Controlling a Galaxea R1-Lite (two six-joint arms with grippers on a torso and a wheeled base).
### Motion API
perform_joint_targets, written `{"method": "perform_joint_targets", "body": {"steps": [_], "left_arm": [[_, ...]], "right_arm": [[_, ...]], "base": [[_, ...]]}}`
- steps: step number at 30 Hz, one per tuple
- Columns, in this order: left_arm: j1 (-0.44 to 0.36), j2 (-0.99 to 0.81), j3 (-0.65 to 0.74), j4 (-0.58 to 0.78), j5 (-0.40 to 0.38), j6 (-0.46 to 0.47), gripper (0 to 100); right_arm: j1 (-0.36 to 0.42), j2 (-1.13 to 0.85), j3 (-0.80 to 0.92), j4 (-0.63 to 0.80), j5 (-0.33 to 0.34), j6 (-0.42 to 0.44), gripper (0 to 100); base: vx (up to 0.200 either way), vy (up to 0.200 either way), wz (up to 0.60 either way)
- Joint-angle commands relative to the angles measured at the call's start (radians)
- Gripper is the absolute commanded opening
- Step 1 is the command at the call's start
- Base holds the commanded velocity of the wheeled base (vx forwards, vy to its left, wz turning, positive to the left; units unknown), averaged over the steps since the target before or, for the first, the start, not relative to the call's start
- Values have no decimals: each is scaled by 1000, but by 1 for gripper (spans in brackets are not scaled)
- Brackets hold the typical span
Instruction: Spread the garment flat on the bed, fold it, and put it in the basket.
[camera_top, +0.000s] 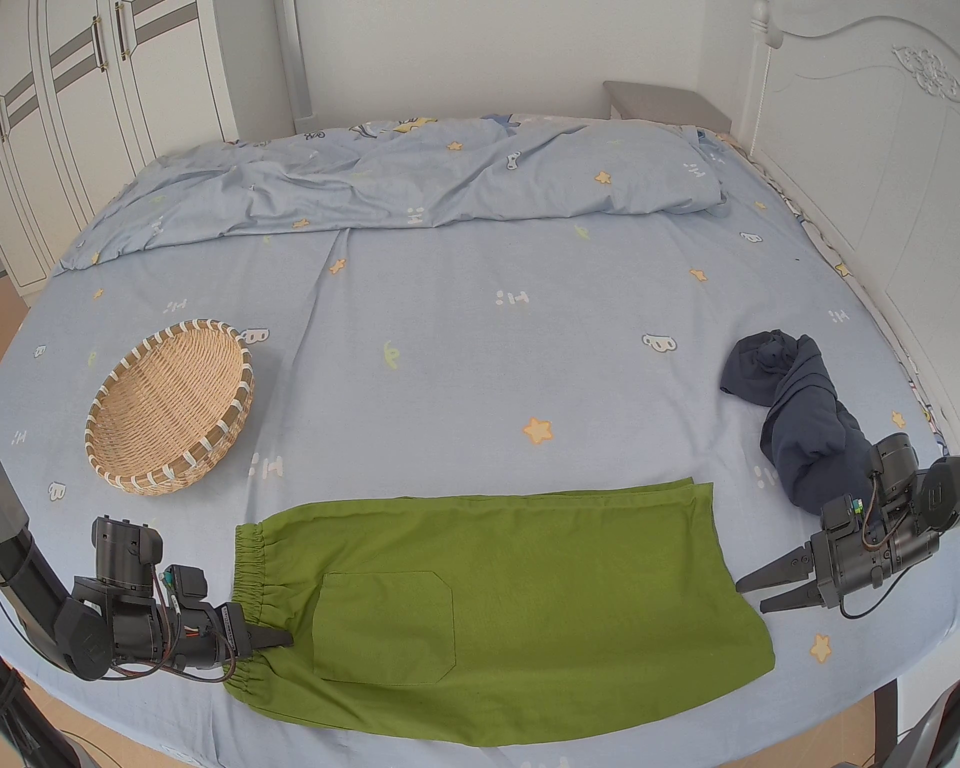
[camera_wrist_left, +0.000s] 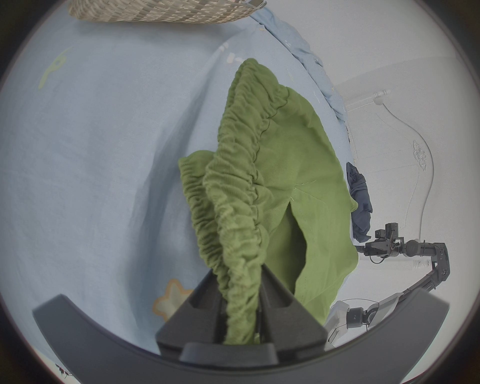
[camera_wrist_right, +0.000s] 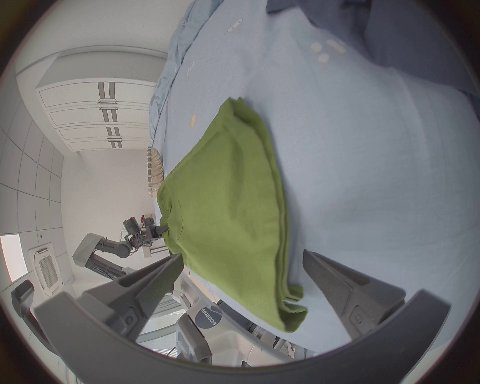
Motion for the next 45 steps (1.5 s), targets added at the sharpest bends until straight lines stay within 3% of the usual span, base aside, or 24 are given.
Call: {"method": "perform_joint_targets", "body": {"steps": [1,5,10,12,14,15,17,23,29,34,36,38,41,45], "left_arm": [[18,-46,5,9,3,-1,0],[52,-109,0,26,24,-1,0],[72,-212,-46,141,130,37,0],[81,-250,-61,196,192,68,0],[81,-252,-63,199,196,69,0],[86,-285,-81,244,267,108,0],[90,-311,-87,264,305,121,0],[75,-365,-133,356,339,123,0],[-40,-492,-284,656,376,114,0],[-180,-551,-508,936,376,63,0],[-180,-551,-508,936,376,63,0],[-307,-548,-607,994,386,17,0],[-364,-548,-632,992,410,17,0],[-505,-546,-641,992,457,23,0]], "right_arm": [[-30,7,5,-16,1,2,100],[-42,-28,0,-21,0,2,100],[-66,-180,-55,-13,-20,19,100],[-86,-240,-102,-4,-30,55,100],[-88,-243,-105,-4,-30,58,100],[-89,-301,-167,-4,-39,124,100],[-80,-324,-200,-4,-48,158,100],[-43,-338,-233,-2,-68,166,100],[-23,-335,-240,-4,-88,166,100],[-26,-344,-239,-1,-102,166,100],[-26,-344,-239,-1,-102,166,100],[-31,-396,-242,21,-102,167,100],[-23,-401,-266,41,-111,167,100],[-5,-415,-326,97,-146,166,100]], "base": [[0,0,0],[0,0,0],[0,0,0],[0,0,0],[0,0,0],[0,0,0],[0,0,0],[0,0,0],[0,0,0],[0,0,0],[0,0,0],[0,0,0],[0,0,0],[0,0,0]]}}
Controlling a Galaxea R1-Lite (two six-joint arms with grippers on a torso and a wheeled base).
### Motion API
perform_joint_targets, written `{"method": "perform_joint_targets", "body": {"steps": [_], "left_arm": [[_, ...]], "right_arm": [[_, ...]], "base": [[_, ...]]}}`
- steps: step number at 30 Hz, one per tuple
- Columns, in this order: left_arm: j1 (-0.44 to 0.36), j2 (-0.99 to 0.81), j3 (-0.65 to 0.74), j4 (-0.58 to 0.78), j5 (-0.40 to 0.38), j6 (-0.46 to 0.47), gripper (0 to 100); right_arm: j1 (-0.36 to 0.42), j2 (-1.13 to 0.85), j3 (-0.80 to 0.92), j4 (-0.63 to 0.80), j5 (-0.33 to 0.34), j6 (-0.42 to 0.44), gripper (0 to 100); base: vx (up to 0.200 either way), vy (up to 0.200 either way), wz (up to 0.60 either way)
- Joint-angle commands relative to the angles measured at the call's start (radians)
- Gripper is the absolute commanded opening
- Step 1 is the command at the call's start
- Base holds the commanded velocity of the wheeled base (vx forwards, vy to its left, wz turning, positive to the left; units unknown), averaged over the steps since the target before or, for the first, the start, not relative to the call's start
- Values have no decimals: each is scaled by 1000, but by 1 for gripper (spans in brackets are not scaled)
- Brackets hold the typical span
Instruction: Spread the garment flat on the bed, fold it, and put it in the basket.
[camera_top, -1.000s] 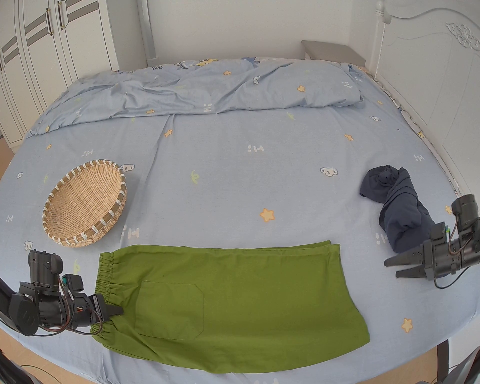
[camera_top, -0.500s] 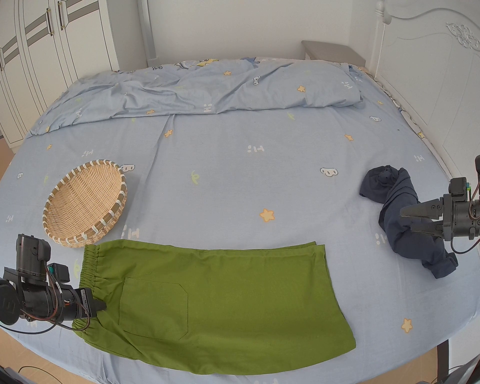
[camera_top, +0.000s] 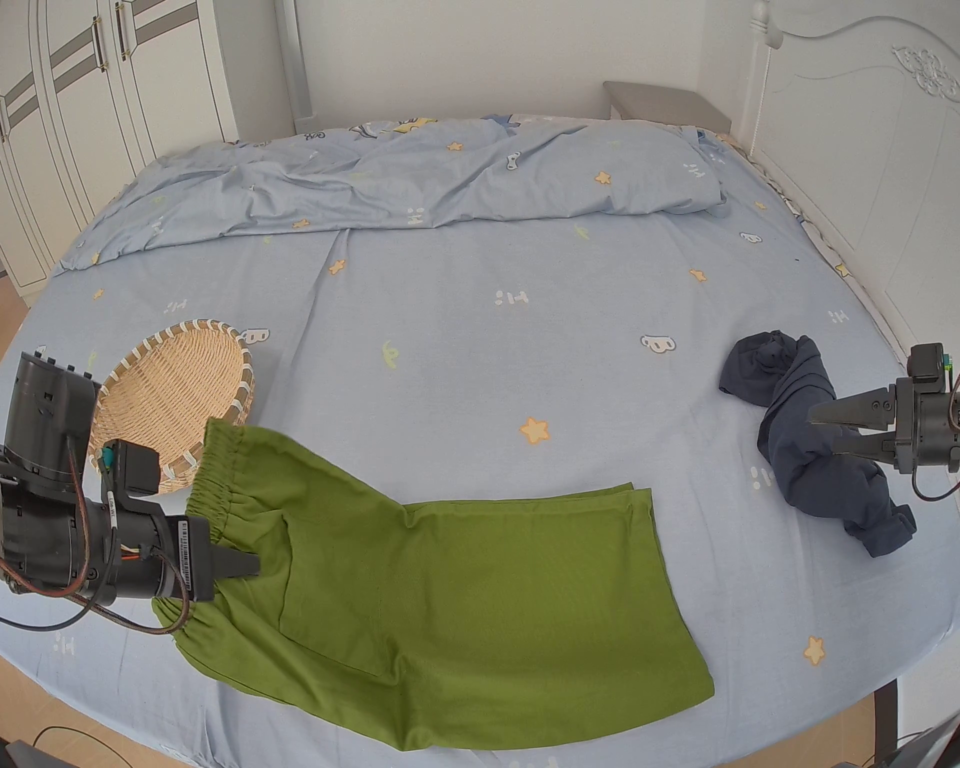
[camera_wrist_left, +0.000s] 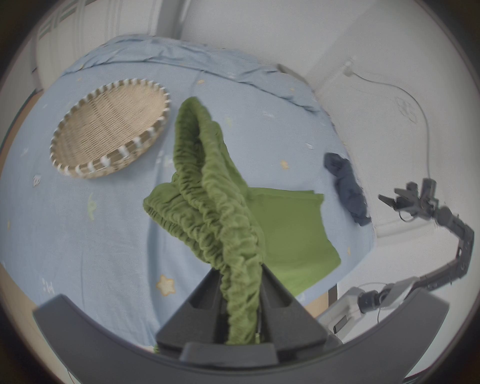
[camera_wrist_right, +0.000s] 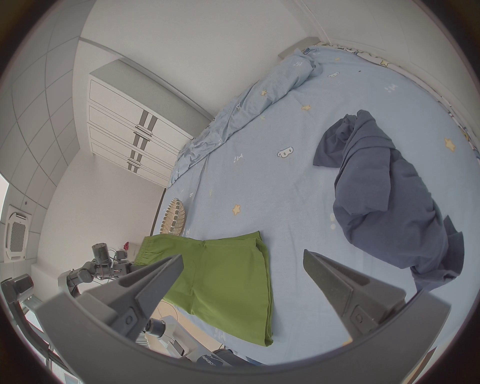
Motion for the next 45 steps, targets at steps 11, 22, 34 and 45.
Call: {"method": "perform_joint_targets", "body": {"steps": [11,22,34,45], "left_arm": [[-337,129,-186,15,39,-6,0],[-475,307,-238,-112,142,-233,0],[-556,406,-251,-253,163,-325,0],[-654,471,-268,-362,166,-379,0]], "right_arm": [[24,-111,-9,56,-34,-1,100],[24,-134,1,64,-36,-1,100],[24,-149,0,73,-36,-1,100],[21,-149,-2,70,-36,-1,100]], "base": [[0,0,0],[0,0,0],[0,0,0],[0,0,0]]}}
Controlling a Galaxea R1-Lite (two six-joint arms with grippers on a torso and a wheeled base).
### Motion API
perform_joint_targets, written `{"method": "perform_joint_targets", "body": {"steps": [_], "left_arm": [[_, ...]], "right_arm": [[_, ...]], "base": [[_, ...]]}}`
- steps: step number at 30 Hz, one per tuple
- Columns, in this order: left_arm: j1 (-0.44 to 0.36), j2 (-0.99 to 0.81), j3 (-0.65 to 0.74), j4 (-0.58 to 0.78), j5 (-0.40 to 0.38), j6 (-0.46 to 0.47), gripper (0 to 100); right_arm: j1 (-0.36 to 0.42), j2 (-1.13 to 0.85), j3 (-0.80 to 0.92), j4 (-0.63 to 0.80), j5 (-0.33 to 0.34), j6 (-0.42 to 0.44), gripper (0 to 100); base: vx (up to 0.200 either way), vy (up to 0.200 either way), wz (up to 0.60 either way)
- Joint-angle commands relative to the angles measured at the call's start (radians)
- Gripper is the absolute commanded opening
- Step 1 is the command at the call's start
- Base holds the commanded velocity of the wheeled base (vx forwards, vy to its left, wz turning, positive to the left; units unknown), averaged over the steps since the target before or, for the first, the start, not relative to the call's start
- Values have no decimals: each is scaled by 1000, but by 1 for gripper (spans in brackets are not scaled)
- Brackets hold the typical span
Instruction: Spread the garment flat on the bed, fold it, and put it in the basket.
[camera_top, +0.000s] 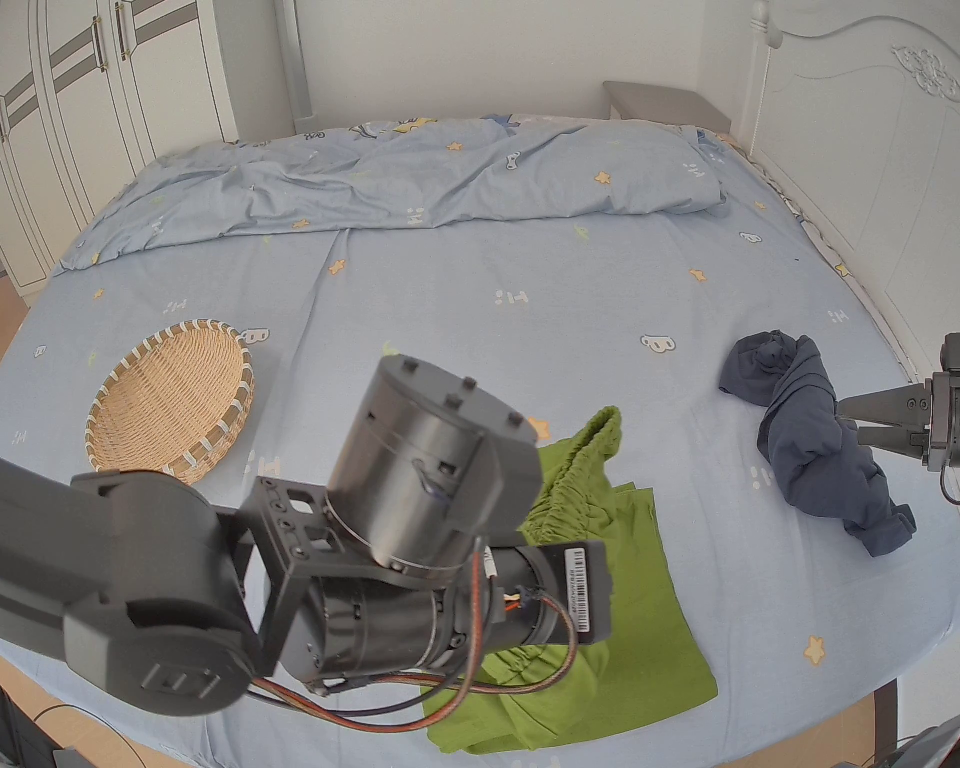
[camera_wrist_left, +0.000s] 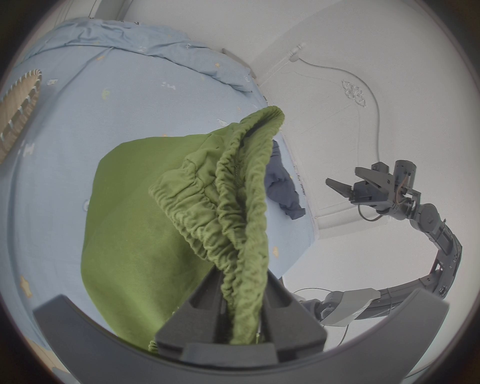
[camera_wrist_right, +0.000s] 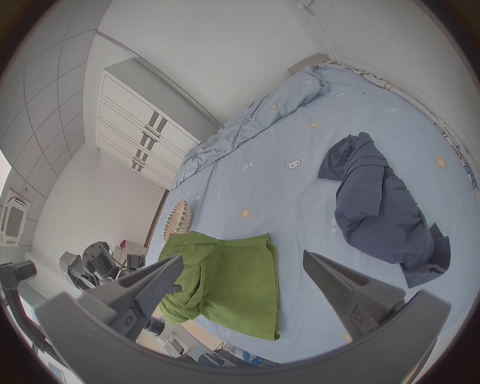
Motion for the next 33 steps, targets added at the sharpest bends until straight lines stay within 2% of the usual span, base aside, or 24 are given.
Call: {"method": "perform_joint_targets", "body": {"steps": [1,12,13,19,25,28,31,32,33], "left_arm": [[-28,50,-3,-32,1,-8,0],[-59,86,-13,-90,1,-27,0],[-60,92,-20,-95,1,-28,100],[-70,158,-70,-126,1,-31,100],[-74,185,-92,-202,-2,-117,100],[-68,181,-89,-216,-2,-131,100],[-1,113,-38,-210,-10,-172,100],[-1,113,-38,-210,-10,-172,100],[47,73,3,-210,-23,-174,100]], "right_arm": [[-1,0,-1,-2,0,0,100],[-1,0,1,-2,0,0,100],[-1,0,1,-2,0,0,100],[-7,-1,1,-1,0,0,100],[-10,-1,-7,-2,0,0,100],[-10,-1,-5,-2,2,0,100],[-10,-5,-10,1,2,0,100],[-10,-5,-10,1,2,0,100],[-8,-20,-15,2,3,2,100]], "base": [[0,0,0],[0,0,0],[0,0,0],[0,0,0],[0,0,0],[0,0,0],[0,0,0],[0,0,0],[0,0,0]]}}
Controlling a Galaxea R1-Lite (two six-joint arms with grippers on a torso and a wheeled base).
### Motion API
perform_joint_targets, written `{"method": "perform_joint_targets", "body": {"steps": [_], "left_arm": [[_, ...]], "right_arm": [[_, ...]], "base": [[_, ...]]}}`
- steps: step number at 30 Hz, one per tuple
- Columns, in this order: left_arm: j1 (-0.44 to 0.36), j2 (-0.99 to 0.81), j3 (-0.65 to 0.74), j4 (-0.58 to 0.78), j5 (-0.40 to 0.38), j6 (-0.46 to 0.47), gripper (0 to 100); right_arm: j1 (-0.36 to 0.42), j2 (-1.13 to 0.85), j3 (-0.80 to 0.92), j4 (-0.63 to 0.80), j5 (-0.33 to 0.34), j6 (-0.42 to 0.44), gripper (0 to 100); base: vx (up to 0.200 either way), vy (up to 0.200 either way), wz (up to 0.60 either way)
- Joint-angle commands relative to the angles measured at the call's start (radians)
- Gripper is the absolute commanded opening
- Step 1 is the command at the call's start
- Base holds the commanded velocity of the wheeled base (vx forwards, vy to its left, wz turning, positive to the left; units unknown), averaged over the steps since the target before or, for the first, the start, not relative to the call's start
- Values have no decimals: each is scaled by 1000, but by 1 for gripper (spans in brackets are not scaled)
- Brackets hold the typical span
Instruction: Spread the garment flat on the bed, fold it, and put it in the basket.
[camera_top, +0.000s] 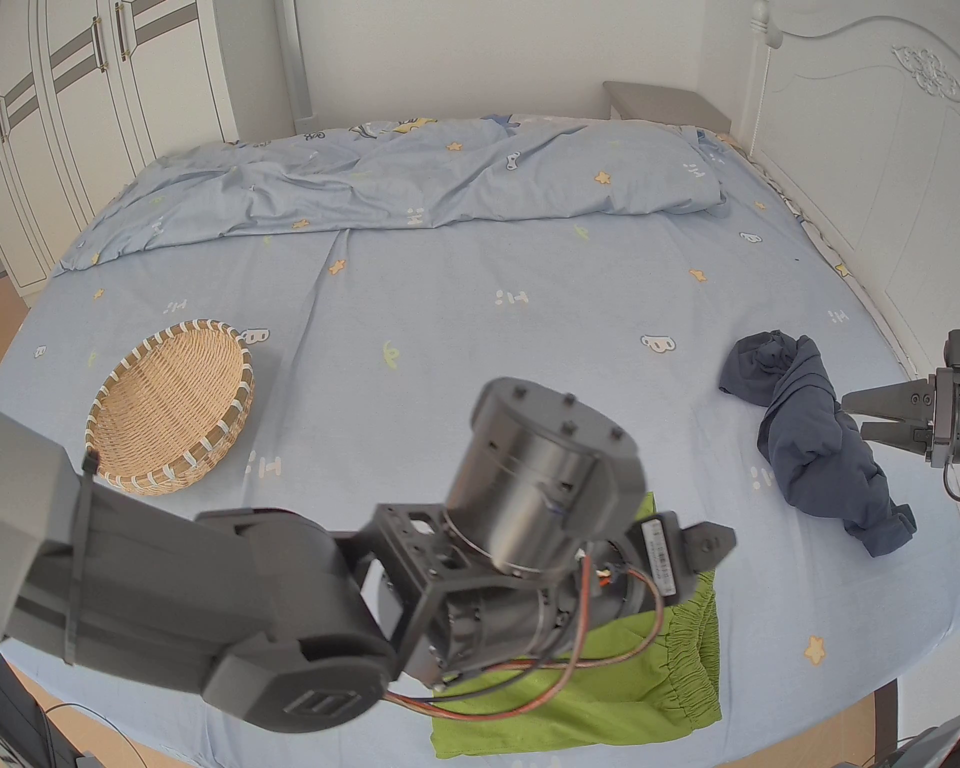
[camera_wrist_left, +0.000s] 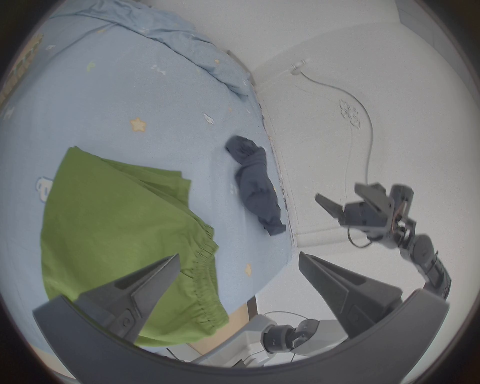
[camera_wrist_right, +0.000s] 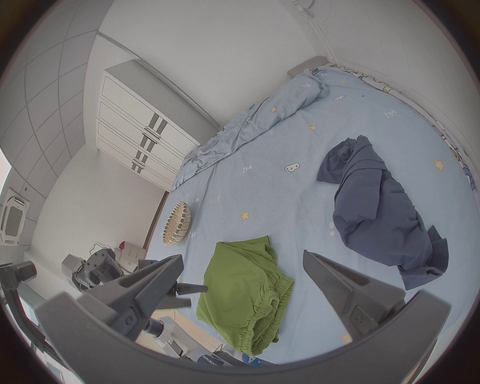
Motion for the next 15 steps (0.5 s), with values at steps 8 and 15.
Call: {"method": "perform_joint_targets", "body": {"steps": [8,15], "left_arm": [[405,-264,371,-8,-414,27,100],[540,-112,578,-43,-566,327,100]], "right_arm": [[13,-105,-19,37,13,20,100],[34,-161,-45,85,16,20,100]], "base": [[0,0,0],[0,0,0]]}}
